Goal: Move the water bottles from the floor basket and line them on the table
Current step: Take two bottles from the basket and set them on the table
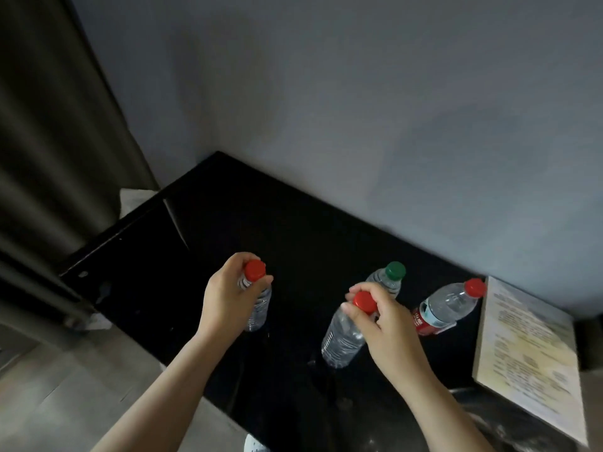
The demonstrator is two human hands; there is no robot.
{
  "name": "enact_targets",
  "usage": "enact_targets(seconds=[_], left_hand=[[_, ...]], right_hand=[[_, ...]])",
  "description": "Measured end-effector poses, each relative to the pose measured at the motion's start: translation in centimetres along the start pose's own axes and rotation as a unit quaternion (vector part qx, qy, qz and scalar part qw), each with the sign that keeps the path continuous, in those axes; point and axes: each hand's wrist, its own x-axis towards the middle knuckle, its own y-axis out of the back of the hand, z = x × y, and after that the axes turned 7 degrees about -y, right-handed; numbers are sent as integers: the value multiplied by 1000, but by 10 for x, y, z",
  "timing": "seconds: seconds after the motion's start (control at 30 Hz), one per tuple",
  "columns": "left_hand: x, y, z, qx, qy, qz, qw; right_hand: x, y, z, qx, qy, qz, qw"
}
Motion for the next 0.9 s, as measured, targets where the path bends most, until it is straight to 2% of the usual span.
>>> enact_targets(seconds=[0.37,0.7,0.9], left_hand=[[20,8,-32,-14,11,-57,998],[27,12,-39,40,-12,-81,996],[35,15,-32,84,-52,-123,987]], right_hand=[[84,-47,-8,-52,-14,73,996],[100,-57,-7,-73,-42,70,994],[82,-44,-4,-155,-99,37,982]])
